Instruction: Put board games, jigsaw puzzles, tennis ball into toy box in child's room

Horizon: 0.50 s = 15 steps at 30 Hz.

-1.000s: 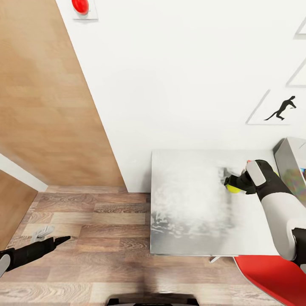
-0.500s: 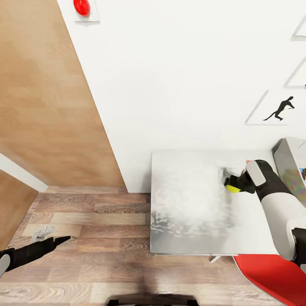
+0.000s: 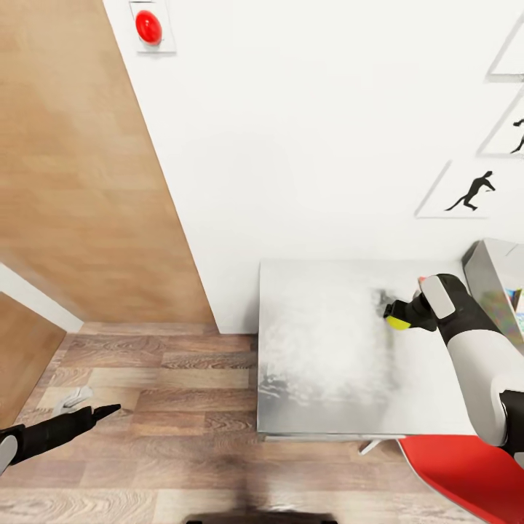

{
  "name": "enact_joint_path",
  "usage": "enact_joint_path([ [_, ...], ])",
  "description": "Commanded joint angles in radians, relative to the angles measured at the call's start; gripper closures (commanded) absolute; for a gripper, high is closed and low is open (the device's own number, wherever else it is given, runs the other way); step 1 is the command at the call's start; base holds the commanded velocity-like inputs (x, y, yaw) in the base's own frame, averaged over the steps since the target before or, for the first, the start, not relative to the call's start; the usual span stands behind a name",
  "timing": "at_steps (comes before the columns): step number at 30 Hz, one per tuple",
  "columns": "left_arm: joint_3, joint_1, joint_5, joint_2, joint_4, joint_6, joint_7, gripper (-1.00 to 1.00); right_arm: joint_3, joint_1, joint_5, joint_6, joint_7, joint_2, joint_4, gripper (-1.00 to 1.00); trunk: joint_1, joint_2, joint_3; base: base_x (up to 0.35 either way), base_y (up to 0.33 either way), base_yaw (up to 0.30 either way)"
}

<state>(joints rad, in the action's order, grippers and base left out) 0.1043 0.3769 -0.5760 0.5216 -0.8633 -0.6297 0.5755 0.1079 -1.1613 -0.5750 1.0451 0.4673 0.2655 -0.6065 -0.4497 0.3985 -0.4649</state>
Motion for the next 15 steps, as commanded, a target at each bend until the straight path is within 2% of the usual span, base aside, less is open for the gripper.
enact_joint_path([
  [1, 0.001, 0.0, -0.004, 0.0, 0.0, -0.007, 0.001, -1.0, 0.002, -0.001, -0.013, 0.002, 0.011, 0.0, -0.001, 1.0, 0.0, 0.002, 0.0, -0.128, 0.0, 0.0],
  [6, 0.001, 0.0, -0.004, 0.0, 0.0, -0.007, 0.001, -1.0, 0.002, 0.0, -0.013, 0.002, 0.011, 0.0, -0.001, 1.0, 0.0, 0.002, 0.004, -0.212, 0.0, 0.0],
  [15, 0.001, 0.0, -0.004, 0.001, 0.0, -0.007, 0.001, -1.0, 0.003, -0.001, -0.013, 0.002, 0.009, 0.001, -0.006, 1.0, 0.0, 0.002, 0.005, -0.3, 0.0, 0.0],
])
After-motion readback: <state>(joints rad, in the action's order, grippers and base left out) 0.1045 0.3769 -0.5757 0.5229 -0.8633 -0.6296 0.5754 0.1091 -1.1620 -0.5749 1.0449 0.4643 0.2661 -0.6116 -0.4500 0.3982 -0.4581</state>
